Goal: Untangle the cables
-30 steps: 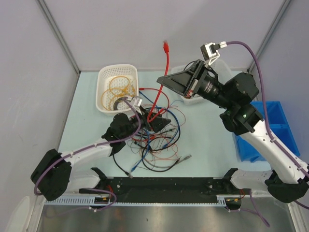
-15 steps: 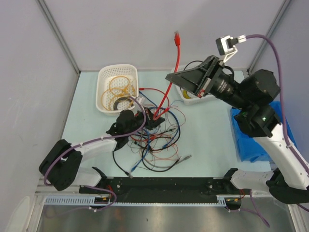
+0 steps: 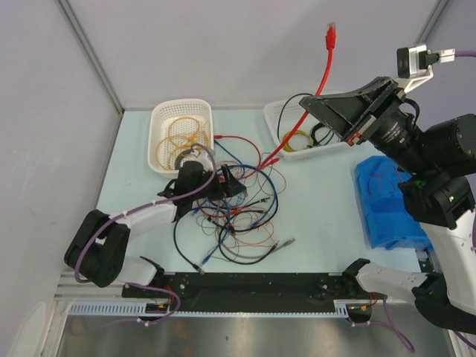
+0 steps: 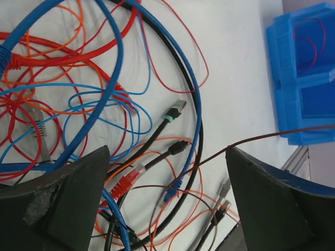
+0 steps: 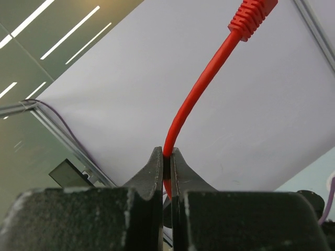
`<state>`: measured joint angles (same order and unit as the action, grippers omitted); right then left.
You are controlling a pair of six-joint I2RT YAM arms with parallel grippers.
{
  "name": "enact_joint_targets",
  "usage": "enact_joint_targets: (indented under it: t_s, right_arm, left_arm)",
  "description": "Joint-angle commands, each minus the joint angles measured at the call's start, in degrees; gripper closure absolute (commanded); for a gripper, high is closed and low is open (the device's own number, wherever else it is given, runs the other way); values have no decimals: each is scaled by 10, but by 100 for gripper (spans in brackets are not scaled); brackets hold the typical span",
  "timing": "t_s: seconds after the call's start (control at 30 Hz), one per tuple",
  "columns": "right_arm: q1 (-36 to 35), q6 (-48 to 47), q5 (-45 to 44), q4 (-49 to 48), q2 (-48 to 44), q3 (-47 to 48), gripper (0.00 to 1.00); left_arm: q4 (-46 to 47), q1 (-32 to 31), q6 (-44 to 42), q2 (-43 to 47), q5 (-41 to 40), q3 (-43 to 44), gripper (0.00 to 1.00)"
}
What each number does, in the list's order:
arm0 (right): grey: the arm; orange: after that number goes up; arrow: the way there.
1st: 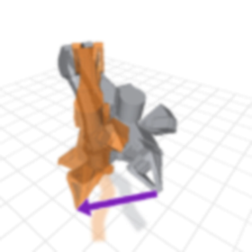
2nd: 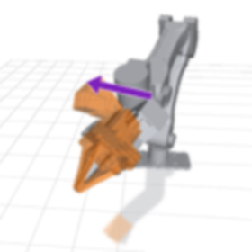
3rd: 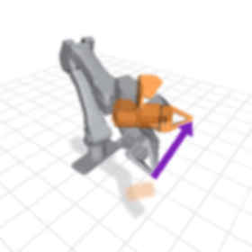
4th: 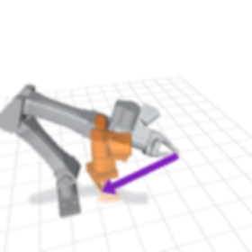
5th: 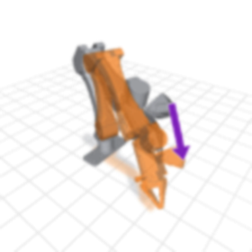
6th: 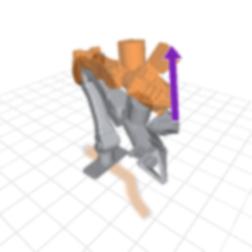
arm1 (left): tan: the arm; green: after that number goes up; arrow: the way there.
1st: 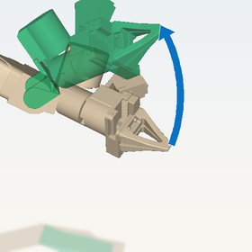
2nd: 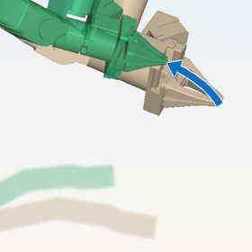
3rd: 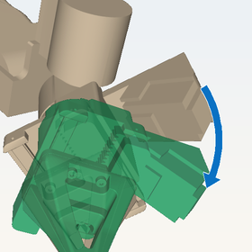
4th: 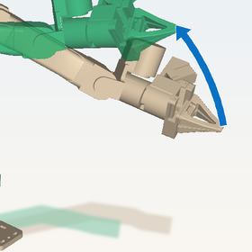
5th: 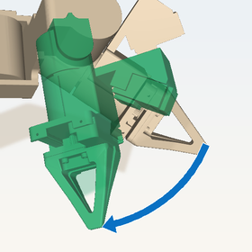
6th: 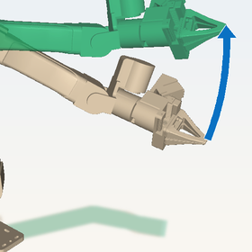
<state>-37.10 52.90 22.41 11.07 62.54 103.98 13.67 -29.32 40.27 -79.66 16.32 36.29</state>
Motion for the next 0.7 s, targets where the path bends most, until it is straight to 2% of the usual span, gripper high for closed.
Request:
enact_joint_targets:
  t_s: [0.0, 0.2, 0.37, 0.6, 0.67]
  right_arm:
    - [19, 22, 30, -22, -5, -25, 100]
    - [27, 40, 40, -42, -8, -48, 100]
    - [29, 49, 45, -54, -8, -62, 100]
    - [27, 69, 54, -84, -4, -80, 100]
    - [22, 84, 58, -100, 1, -84, 100]
  left_arm:
    - [23, 2, -15, 68, 34, 11, 0]
    - [68, 1, -41, 135, 50, 2, 0]
    - [228, -10, -57, 179, 57, -53, 0]
    - [209, -93, -245, 161, 22, -24, 0]
    - [236, -106, -259, 146, 15, -25, 1]
